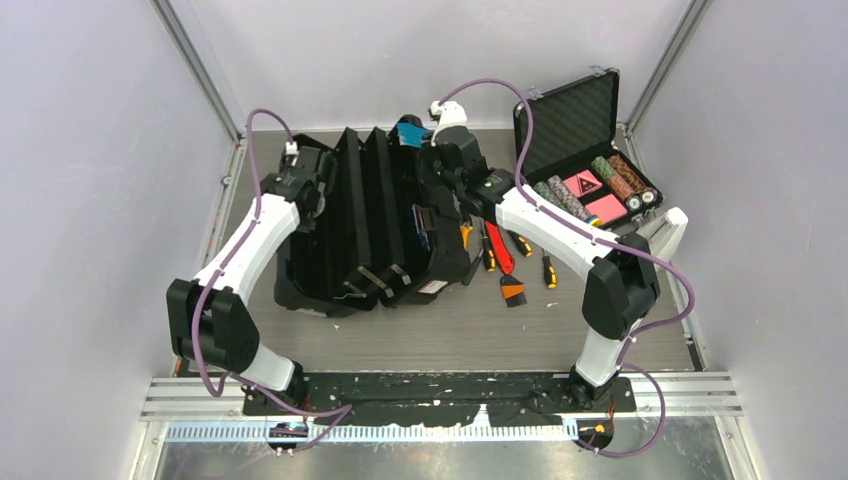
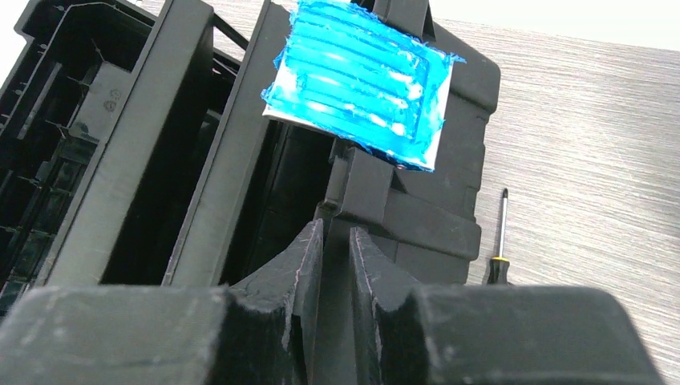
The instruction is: Pack the tool kit
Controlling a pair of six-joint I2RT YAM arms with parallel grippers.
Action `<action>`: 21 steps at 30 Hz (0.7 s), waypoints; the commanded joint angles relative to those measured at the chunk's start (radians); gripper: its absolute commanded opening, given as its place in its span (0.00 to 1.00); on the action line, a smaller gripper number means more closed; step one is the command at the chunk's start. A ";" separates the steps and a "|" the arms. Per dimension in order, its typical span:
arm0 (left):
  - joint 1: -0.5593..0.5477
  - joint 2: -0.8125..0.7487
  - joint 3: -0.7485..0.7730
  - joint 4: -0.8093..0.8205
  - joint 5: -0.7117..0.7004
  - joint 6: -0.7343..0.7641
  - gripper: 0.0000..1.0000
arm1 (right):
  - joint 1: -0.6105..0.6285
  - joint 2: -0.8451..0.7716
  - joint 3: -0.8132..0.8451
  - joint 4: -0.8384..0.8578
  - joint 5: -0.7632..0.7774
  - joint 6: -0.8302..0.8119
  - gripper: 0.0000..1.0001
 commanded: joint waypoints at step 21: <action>0.263 -0.155 0.287 0.380 0.021 0.259 0.00 | -0.060 0.147 -0.193 0.112 -0.362 0.126 0.25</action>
